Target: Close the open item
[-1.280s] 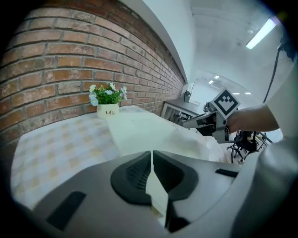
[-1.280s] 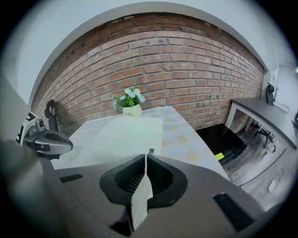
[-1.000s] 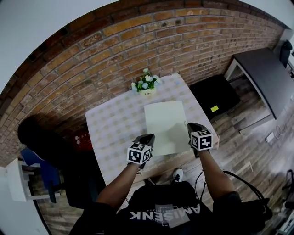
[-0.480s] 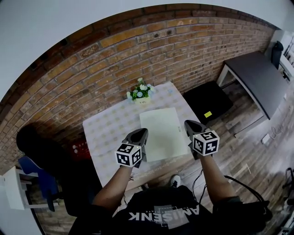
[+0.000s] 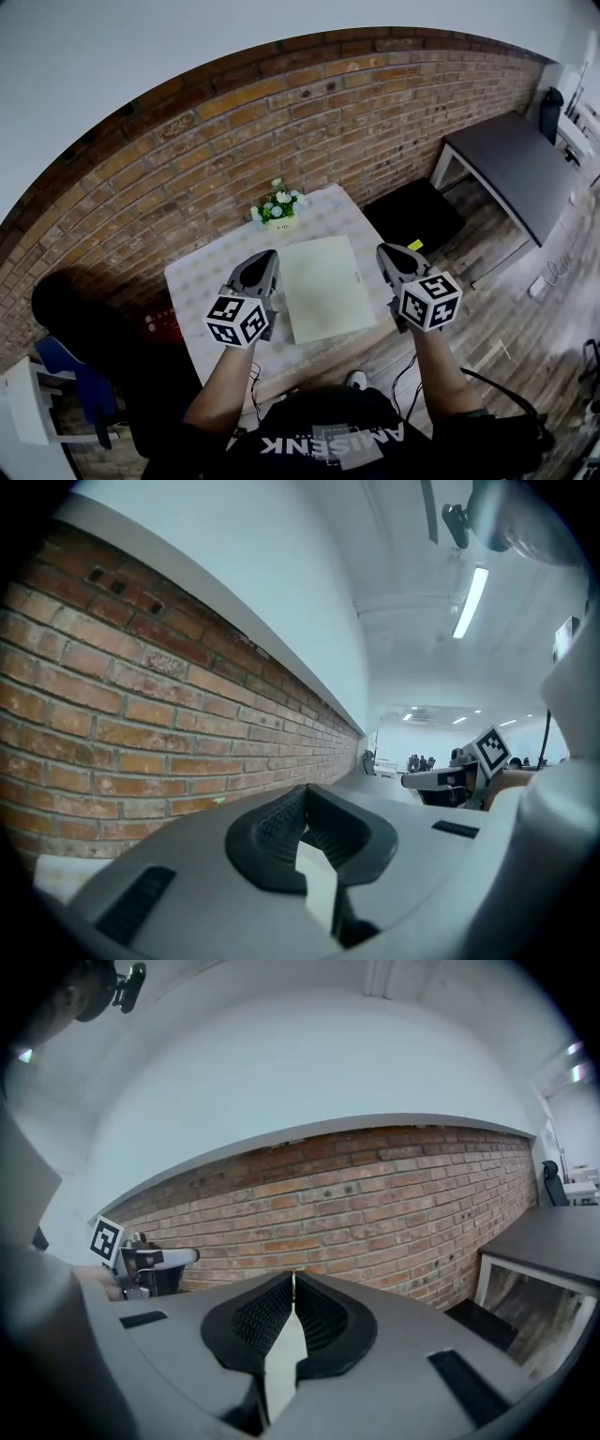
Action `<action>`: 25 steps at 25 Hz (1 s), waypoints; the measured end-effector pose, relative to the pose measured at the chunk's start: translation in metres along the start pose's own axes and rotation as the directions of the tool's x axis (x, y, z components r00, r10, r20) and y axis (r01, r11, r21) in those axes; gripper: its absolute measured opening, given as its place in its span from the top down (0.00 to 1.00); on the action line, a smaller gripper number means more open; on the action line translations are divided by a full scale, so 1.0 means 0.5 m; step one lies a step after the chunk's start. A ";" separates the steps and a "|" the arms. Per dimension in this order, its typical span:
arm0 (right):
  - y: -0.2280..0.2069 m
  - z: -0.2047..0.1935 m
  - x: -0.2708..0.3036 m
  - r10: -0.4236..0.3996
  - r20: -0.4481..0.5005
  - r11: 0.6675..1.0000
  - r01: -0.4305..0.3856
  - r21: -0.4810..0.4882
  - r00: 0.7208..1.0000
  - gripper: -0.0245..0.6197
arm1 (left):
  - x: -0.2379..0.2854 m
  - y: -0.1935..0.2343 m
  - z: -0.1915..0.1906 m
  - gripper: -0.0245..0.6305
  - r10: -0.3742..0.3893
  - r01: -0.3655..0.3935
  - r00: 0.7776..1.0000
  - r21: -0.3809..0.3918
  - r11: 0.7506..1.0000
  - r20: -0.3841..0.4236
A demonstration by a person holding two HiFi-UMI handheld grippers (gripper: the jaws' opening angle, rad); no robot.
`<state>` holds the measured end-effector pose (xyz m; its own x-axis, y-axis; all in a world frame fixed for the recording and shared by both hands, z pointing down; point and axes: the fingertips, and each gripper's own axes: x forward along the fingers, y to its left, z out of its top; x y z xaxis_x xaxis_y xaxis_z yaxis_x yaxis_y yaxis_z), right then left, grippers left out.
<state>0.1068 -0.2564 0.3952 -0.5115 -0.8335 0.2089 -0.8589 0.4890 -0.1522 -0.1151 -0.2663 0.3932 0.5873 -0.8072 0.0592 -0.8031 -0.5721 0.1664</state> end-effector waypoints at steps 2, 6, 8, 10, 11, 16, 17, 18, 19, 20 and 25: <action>-0.001 0.023 -0.011 -0.009 0.022 1.000 0.009 -0.007 1.000 0.90 | -0.004 -0.003 0.027 0.94 -0.005 0.004 1.000 0.015 1.000 0.018; 0.002 0.065 -0.030 -0.019 0.058 1.000 0.020 -0.014 0.998 0.90 | -0.009 -0.004 0.068 0.94 -0.011 0.011 0.999 0.008 1.000 0.031; 0.005 0.087 -0.036 -0.025 0.081 0.999 0.027 -0.024 0.996 0.90 | -0.012 -0.002 0.085 0.94 -0.004 0.003 0.999 0.013 1.000 0.032; 0.005 0.106 -0.041 -0.038 0.095 0.998 0.042 -0.046 0.995 0.90 | -0.015 -0.003 0.099 0.94 0.003 -0.004 0.999 0.043 0.999 0.035; 0.006 0.113 -0.043 -0.043 0.098 0.997 0.048 -0.056 0.994 0.90 | -0.017 -0.005 0.104 0.94 0.003 -0.005 0.999 0.056 0.998 0.037; 0.014 0.137 -0.054 -0.047 0.117 0.996 0.056 -0.075 0.992 0.90 | -0.026 -0.006 0.118 0.94 0.008 -0.011 0.999 0.064 0.998 0.048; 0.015 0.139 -0.055 -0.050 0.118 0.995 0.059 -0.081 0.992 0.90 | -0.028 -0.005 0.121 0.94 0.009 -0.013 0.999 0.064 0.998 0.052; 0.016 0.141 -0.056 -0.052 0.120 0.994 0.063 -0.085 0.991 0.90 | -0.029 -0.004 0.124 0.94 0.011 -0.014 0.998 0.064 0.998 0.057; 0.017 0.144 -0.058 -0.054 0.123 0.994 0.065 -0.084 0.991 0.90 | -0.031 -0.004 0.127 0.94 0.012 -0.016 0.998 0.066 0.998 0.062; 0.018 0.147 -0.059 -0.056 0.128 0.994 0.066 -0.081 0.990 0.90 | -0.033 -0.004 0.130 0.94 0.013 -0.018 0.998 0.068 0.998 0.067; 0.016 0.157 -0.065 -0.073 0.141 0.993 0.085 -0.083 0.987 0.90 | -0.039 -0.006 0.143 0.94 0.017 -0.024 0.997 0.084 0.996 0.079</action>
<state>0.1183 -0.2456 0.3115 -0.4387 -0.8949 0.0814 -0.8986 0.4356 -0.0531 -0.1315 -0.2591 0.3212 0.5638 -0.8258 -0.0160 -0.8224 -0.5631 0.0814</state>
